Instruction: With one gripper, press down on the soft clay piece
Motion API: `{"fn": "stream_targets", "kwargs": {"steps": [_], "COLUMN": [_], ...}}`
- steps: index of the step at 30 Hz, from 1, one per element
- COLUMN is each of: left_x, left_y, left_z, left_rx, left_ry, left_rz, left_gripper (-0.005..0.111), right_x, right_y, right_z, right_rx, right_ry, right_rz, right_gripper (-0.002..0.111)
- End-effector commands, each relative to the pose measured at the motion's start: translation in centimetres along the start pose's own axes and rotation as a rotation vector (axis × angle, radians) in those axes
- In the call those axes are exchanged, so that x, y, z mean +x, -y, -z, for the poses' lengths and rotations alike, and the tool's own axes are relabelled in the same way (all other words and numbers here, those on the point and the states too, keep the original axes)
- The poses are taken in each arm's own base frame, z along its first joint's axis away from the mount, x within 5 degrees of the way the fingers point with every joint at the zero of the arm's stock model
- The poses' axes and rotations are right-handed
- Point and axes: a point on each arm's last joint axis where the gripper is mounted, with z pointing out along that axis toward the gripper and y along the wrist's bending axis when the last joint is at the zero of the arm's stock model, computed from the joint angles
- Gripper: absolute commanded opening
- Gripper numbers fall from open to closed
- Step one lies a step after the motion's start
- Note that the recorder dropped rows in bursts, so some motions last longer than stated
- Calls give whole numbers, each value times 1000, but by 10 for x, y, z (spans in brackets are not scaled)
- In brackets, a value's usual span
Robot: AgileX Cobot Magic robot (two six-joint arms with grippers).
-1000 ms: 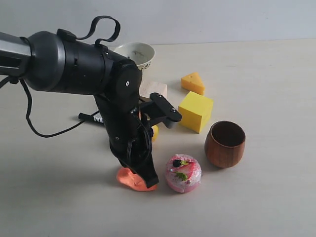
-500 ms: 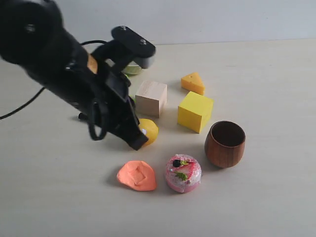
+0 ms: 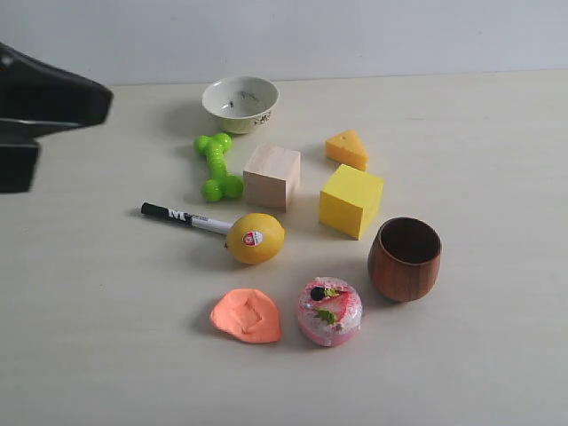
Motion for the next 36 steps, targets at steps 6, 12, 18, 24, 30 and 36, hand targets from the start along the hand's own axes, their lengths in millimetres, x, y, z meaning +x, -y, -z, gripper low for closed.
{"fn": "stream_targets", "kwargs": {"steps": [6,12,18,24,30,36], "left_x": [0,2,5,47,100,145], "left_y": [-14,-15,-35,-39,-40,-39], "left_z": [50,74,95,110,93,75], "left_rx": [-151,-212,-454,-589,-670,-736], "left_ry": [155,222,288,448,607,604], "left_rz": [-44,-116,37,173,289,304], "left_gripper": [0,0,0,0,0,0], "right_x": [1,1,1,1,1,1], "right_y": [0,0,0,0,0,0], "right_z": [0,0,0,0,0,0], "right_rx": [-3,-3,-3,-3,-3,-3], "right_ry": [9,9,9,9,9,9], "right_rz": [4,4,4,4,4,4], "right_gripper": [0,0,0,0,0,0]}}
